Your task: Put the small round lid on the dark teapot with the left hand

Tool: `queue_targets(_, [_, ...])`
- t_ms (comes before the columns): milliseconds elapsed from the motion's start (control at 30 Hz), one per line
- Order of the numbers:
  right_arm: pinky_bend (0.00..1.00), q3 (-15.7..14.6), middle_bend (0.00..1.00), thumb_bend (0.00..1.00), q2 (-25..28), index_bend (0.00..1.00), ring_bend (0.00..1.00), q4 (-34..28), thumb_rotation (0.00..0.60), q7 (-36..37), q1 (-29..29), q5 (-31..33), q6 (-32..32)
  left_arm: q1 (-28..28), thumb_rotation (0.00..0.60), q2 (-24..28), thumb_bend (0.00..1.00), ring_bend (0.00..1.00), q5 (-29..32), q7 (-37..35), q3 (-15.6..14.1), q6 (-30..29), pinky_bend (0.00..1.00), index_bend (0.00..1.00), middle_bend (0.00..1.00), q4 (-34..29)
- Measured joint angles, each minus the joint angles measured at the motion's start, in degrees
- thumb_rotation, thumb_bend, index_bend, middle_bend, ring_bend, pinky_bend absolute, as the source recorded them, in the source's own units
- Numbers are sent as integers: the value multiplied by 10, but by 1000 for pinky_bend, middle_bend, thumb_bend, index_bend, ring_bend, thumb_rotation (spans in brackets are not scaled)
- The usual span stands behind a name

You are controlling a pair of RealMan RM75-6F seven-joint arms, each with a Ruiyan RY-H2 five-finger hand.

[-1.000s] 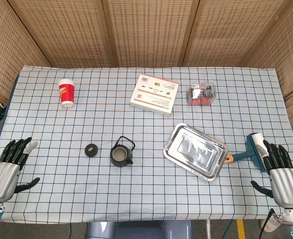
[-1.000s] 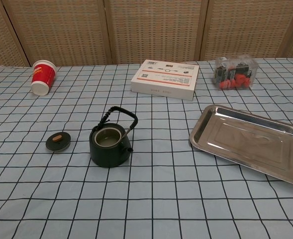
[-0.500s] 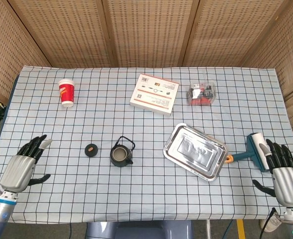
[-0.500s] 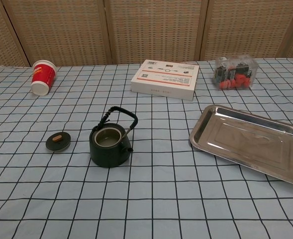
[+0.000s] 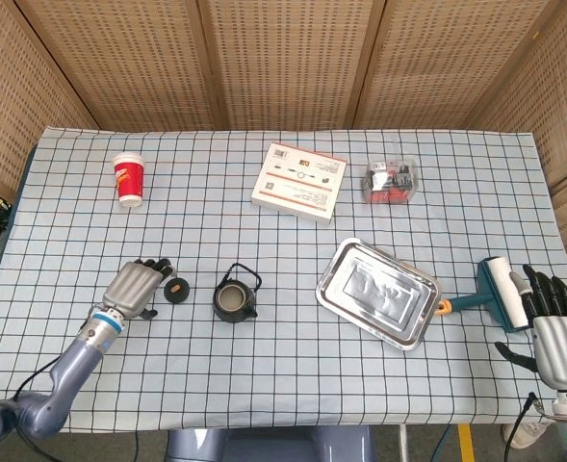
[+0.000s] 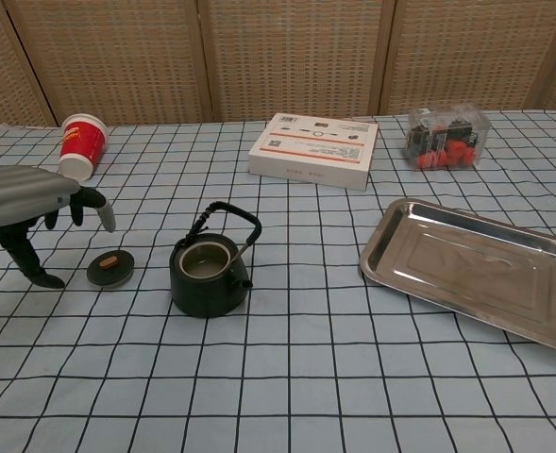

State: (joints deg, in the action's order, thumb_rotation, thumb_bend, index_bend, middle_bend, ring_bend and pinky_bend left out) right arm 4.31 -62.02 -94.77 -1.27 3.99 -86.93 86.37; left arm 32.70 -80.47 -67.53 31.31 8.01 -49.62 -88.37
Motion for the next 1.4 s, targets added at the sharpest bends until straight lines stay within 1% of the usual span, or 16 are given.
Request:
queue_targets(133, [0,1,0,3,-2,0,0,4,600,2,2,6,-7,23,600,-26,61,292,16,30,-2,9,393,294,213,29])
queue_targets(333, [0,2,0,3,-3,0,0,8,600,3,4,11,-11,46,600,-50,64,306,34,41,-10,23,397,317,230,54])
queue_targets(433, [0,3,0,2,-3,0,0,8,600,4,4,13,-12,52,600,-60,68,328,39,44,-12,22,406,340,250,64])
queue_targets(567, [0,3,0,1,-3,0,0,9,600,4,5,13,-13,58,600,-74,68,333,46,48,-16,16,409,343,252,80])
queue_targets(633, [0,3,0,1,-3,0,0,9,600,5,5,14,-13,61,600,-81,68,341,49,49,-19,13,432,346,253,86])
queue_targets(767, [0,3,0,1,-3,0,0,10,600,6,5,15,-14,66,600,-86,69,361,58,51,-23,13,468,369,270,89])
queue_targets(867, [0,3,0,0,-3,0,0,10,600,7,6,15,-16,70,600,-90,83,424,66,57,-25,12,505,446,345,91])
queue_targets(933, [0,3,0,0,-3,0,0,11,600,8,6,16,-16,73,600,-93,89,480,68,61,-26,8,534,497,418,92])
queue_targets(1000, [0,3,0,0,-4,0,0,11,600,8,6,16,-16,73,600,-96,91,502,67,63,-27,1,550,514,447,93])
queue_targets(1200, [0,3,0,0,-3,0,0,12,600,10,6,17,-18,70,600,-96,97,506,52,66,-29,-31,556,520,453,87])
queue_targets(1400, [0,2,0,0,-3,0,0,10,600,9,6,16,-17,68,600,-74,97,506,43,59,-26,-49,556,520,453,56])
